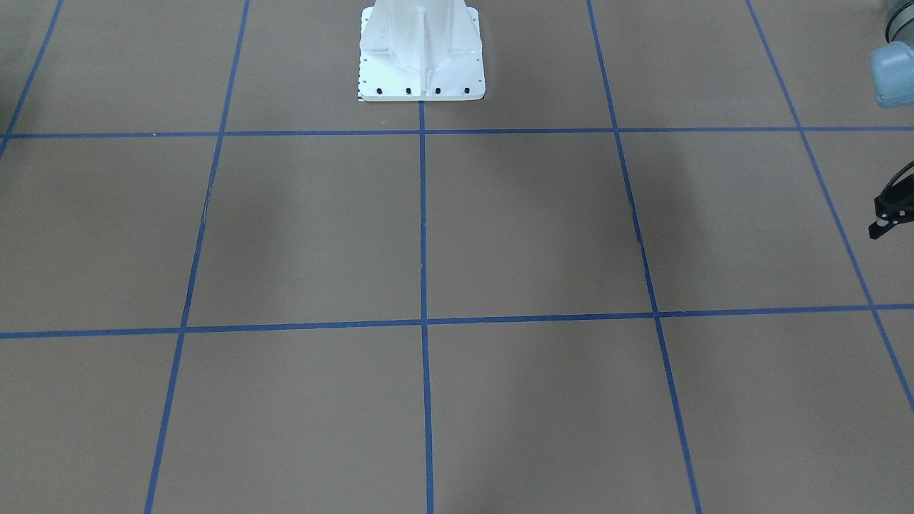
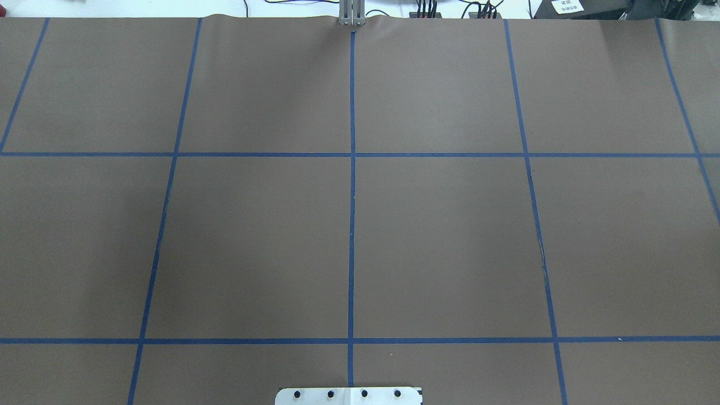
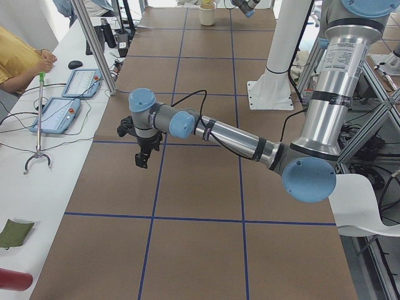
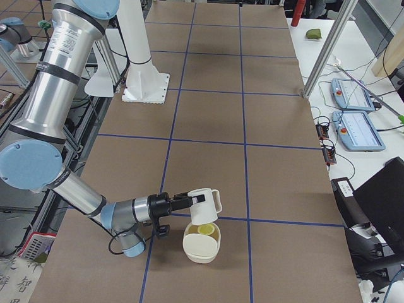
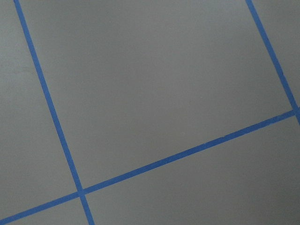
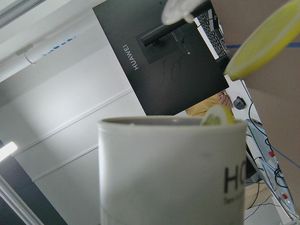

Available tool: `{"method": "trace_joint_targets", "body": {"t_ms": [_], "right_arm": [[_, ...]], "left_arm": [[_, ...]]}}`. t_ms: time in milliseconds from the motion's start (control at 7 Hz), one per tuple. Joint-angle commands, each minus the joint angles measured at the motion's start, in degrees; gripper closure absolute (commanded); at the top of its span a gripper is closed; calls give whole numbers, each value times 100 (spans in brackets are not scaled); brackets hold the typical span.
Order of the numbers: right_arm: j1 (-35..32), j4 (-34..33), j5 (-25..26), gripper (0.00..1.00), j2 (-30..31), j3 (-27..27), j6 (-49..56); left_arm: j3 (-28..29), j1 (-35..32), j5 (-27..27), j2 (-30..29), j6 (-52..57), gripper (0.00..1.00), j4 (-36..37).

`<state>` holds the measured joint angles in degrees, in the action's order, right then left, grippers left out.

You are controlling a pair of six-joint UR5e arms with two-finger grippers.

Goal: Left arm hands cup to right arm to dump lemon

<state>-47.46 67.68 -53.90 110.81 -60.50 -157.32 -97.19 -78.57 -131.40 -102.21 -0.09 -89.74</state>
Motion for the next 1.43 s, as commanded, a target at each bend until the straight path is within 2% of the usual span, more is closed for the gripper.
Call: {"method": "trace_joint_targets", "body": {"t_ms": [0, 429, 714, 1000, 1143, 1286], "right_arm": [[0, 79, 29, 100, -24, 30, -413], [0, 79, 29, 100, -33, 38, -405], [0, 79, -163, 100, -7, 195, -221], [-9, 166, -838, 100, 46, 127, 1028], [-17, 140, -928, 100, 55, 117, 1619], [-26, 105, -1434, 100, 64, 91, 2652]], "left_arm": [[-2, 0, 0, -1, 0, 0, 0], [16, 0, 0, -1, 0, 0, 9], [16, 0, 0, -9, 0, 0, 0], [51, 9, 0, -27, 0, 0, -9], [60, 9, 0, -44, 0, 0, 0], [69, 9, 0, -45, 0, 0, 0]]}}
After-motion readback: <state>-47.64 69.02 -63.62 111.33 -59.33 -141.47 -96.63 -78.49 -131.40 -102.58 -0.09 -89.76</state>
